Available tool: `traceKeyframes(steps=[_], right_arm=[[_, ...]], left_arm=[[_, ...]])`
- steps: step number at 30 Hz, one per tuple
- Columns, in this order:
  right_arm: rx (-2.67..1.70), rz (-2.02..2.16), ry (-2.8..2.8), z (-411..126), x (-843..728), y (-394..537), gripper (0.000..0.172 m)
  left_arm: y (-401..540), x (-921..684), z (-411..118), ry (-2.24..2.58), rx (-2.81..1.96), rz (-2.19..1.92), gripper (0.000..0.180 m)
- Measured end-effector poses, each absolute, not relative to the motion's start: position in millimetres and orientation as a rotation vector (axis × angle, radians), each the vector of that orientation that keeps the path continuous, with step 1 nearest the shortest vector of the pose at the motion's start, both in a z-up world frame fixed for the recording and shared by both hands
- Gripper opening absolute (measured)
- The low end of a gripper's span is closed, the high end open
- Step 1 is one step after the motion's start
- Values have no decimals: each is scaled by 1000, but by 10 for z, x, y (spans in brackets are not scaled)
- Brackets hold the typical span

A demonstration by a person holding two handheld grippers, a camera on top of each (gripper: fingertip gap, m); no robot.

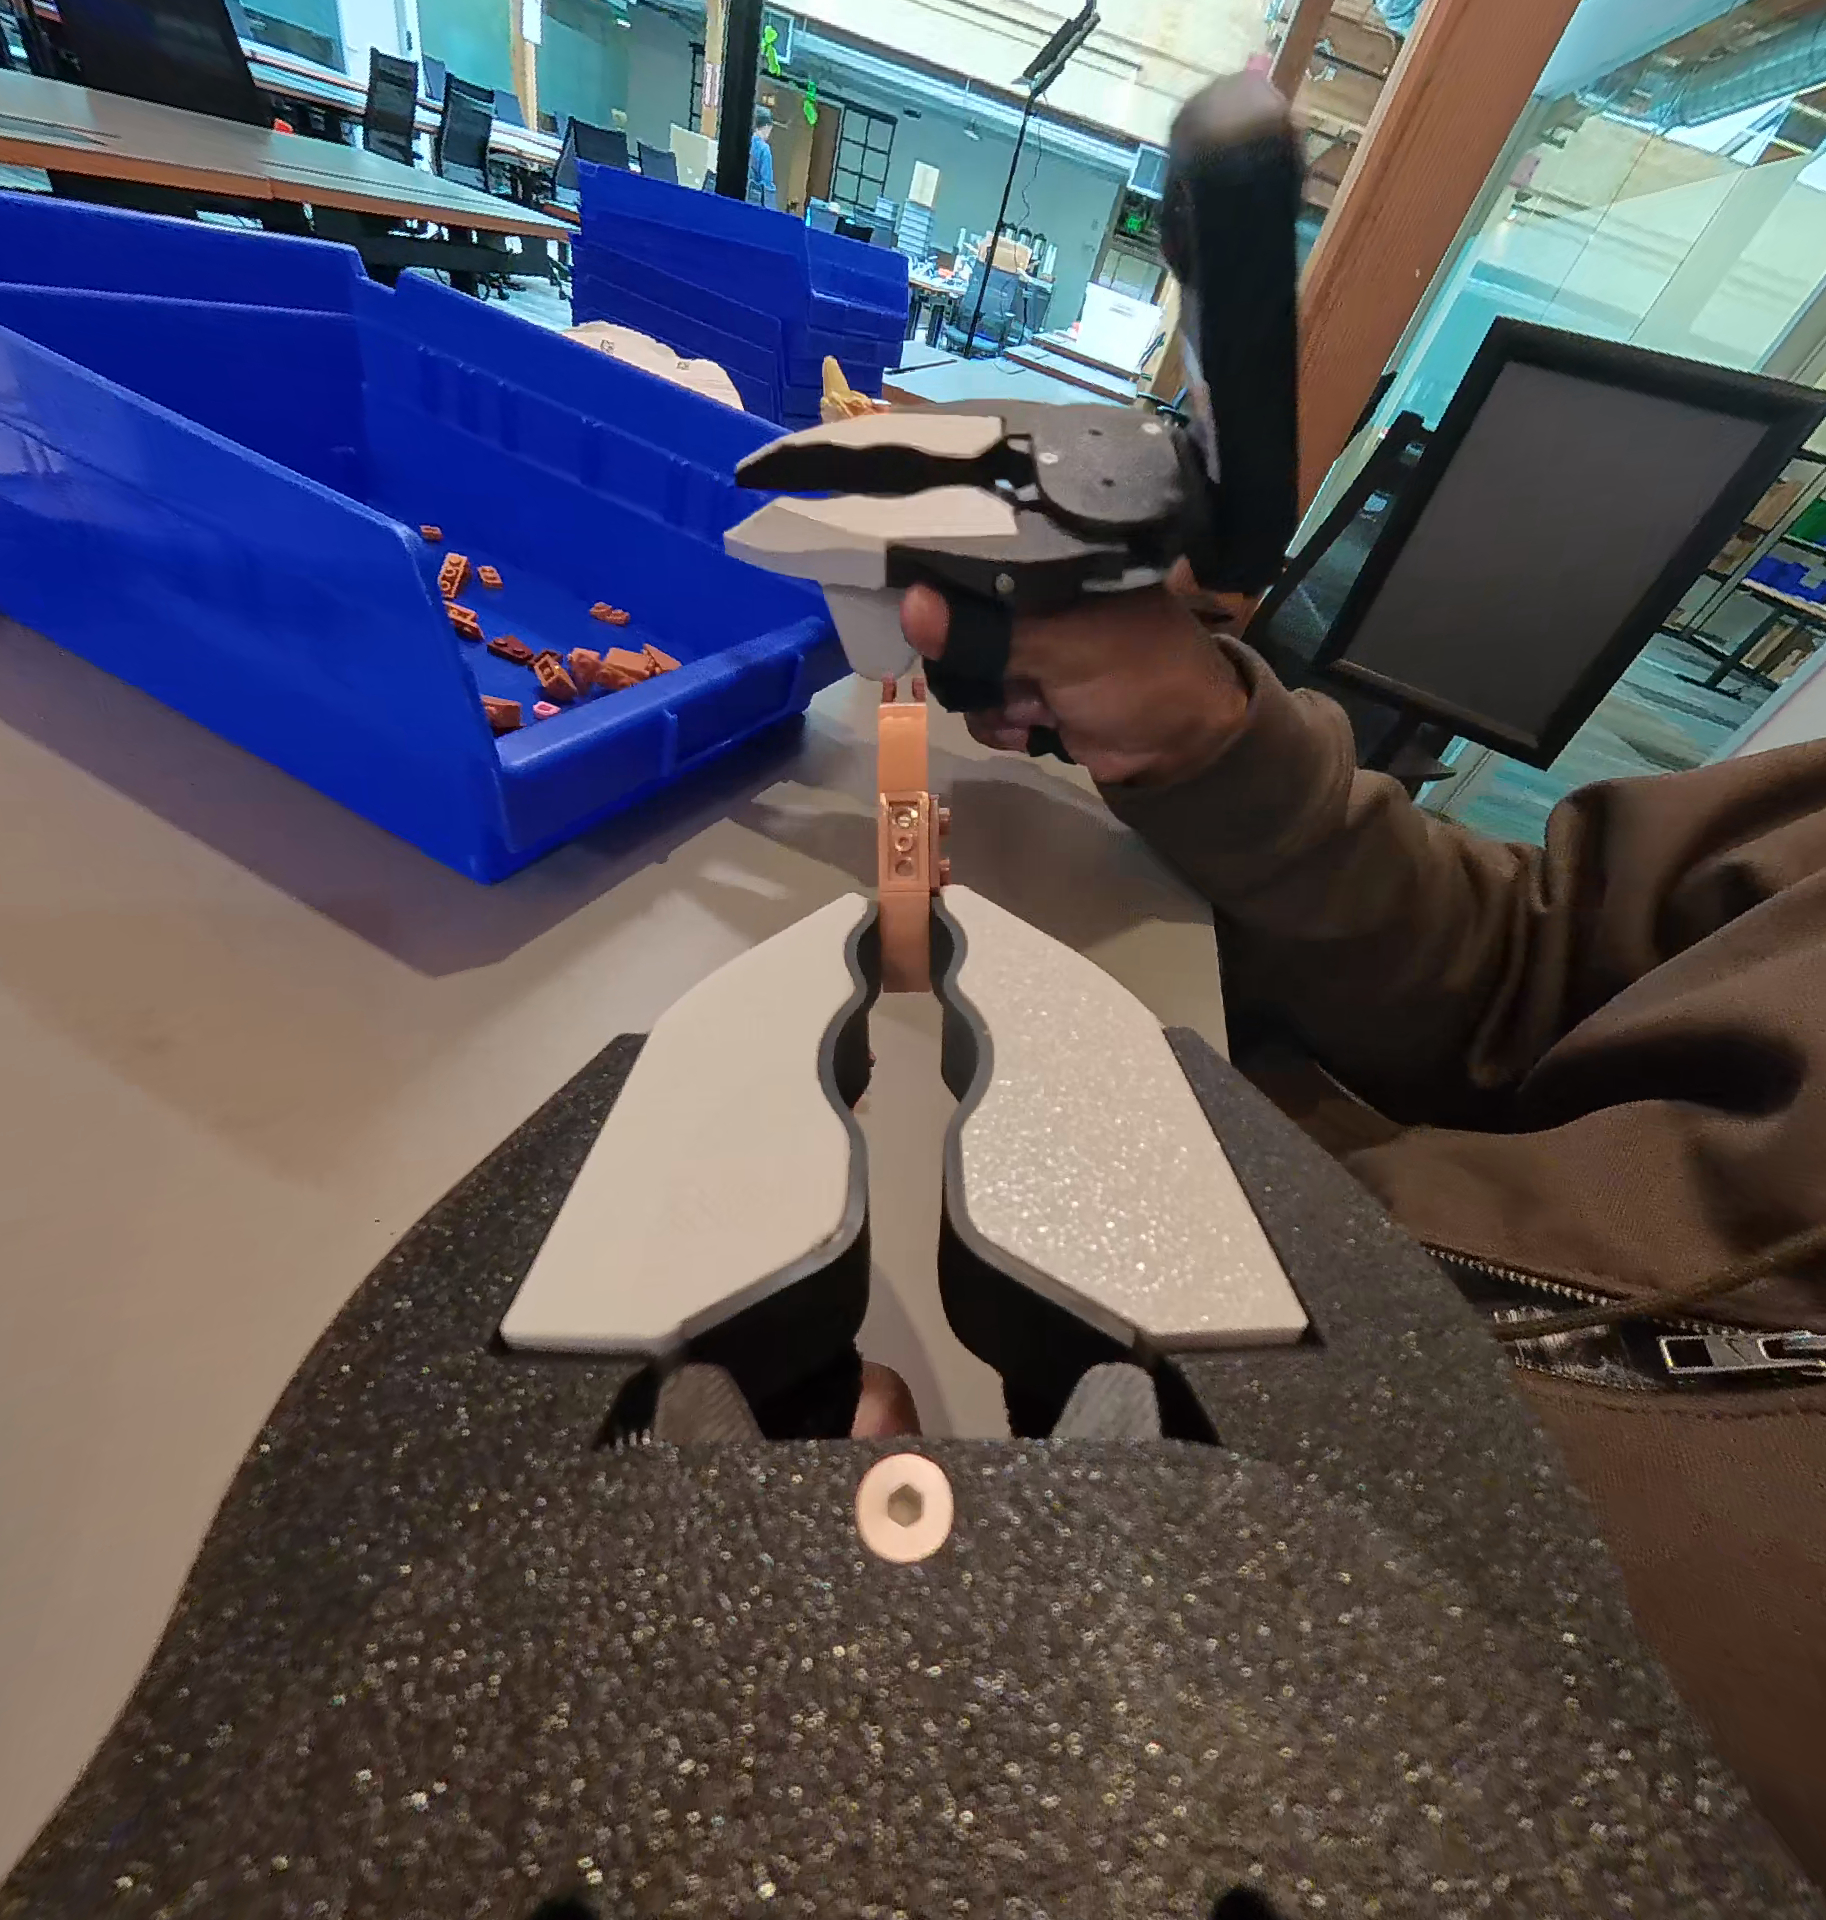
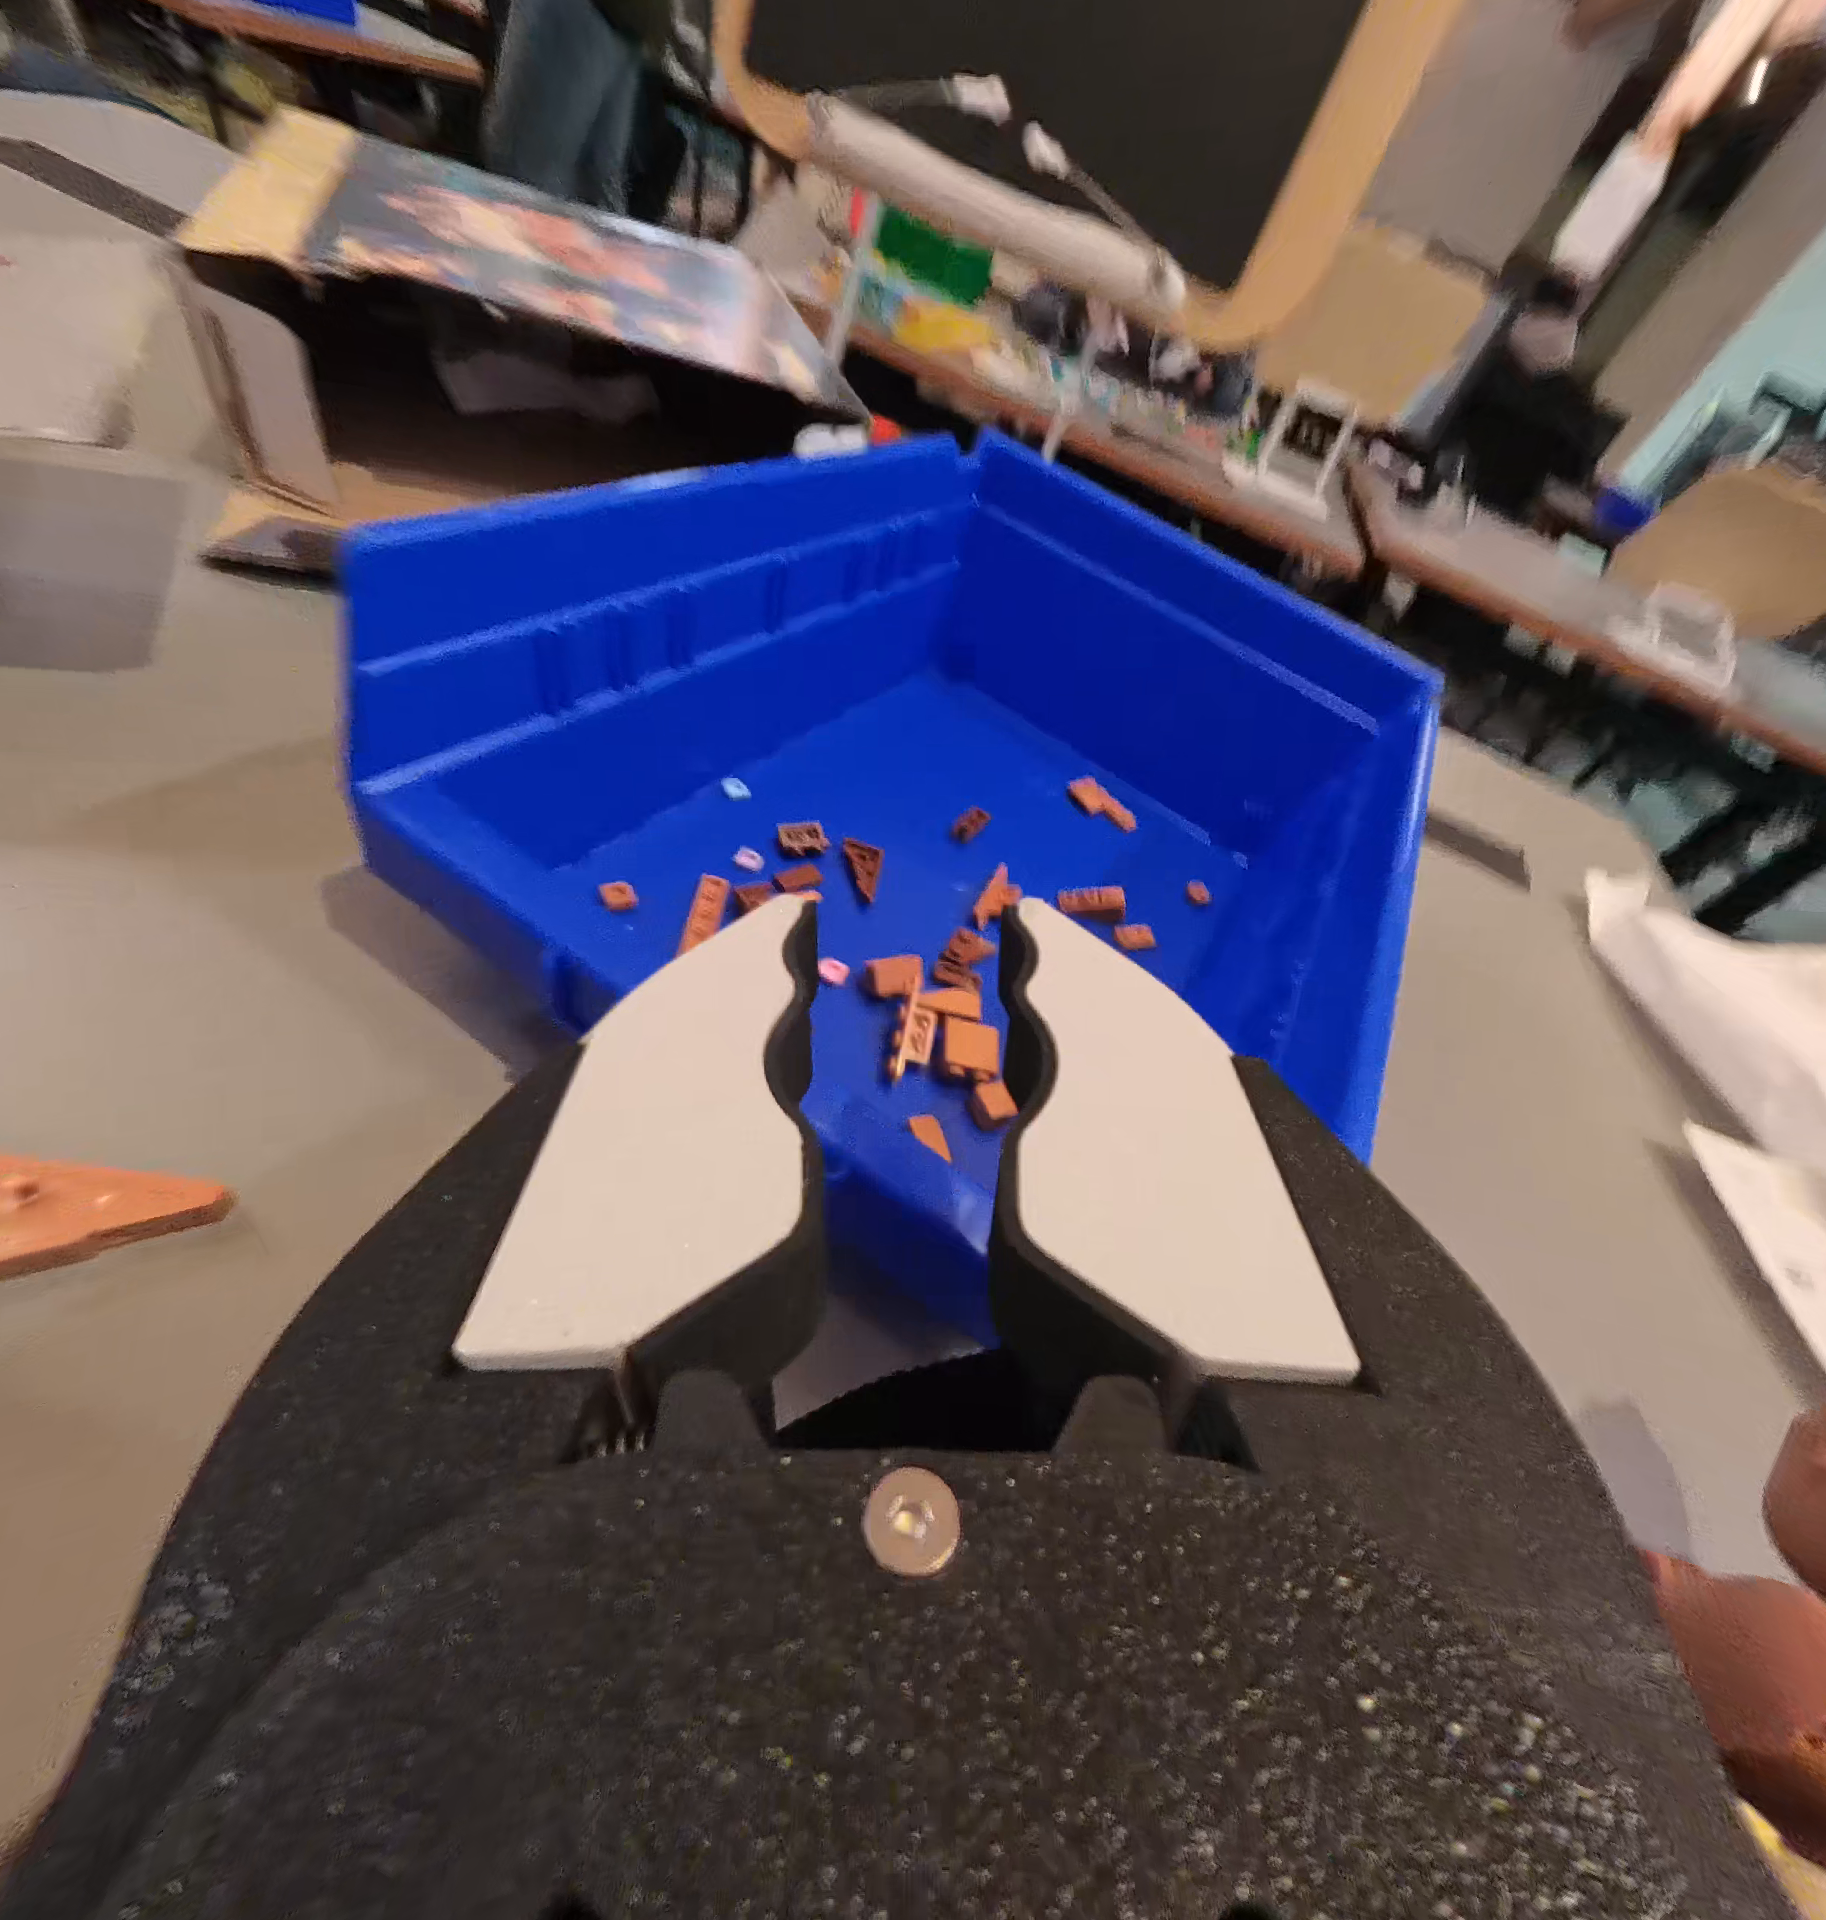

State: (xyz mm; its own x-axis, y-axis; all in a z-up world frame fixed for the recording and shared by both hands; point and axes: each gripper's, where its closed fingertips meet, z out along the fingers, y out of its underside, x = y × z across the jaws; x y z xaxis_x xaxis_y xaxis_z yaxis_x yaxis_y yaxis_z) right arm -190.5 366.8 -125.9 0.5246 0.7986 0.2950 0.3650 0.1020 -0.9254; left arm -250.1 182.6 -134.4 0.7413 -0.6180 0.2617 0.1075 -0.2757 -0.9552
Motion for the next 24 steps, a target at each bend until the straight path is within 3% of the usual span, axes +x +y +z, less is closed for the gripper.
traceKeyframes(steps=[5, 10, 24], right_arm=[[-1136, 756, -1224, -1027, -2174, 2780, 19], [-1097, 1244, -1366, -1107, -2397, 2046, 21], [-1145, 1515, -1262, -990, -2386, 2013, 18]], left_arm=[[1825, -2494, -1342, 407, -1715, -737, 8], [1847, -2417, -1325, 415, -1699, -744, 8], [1856, -2268, -1275, 436, -1657, -795, 8]])
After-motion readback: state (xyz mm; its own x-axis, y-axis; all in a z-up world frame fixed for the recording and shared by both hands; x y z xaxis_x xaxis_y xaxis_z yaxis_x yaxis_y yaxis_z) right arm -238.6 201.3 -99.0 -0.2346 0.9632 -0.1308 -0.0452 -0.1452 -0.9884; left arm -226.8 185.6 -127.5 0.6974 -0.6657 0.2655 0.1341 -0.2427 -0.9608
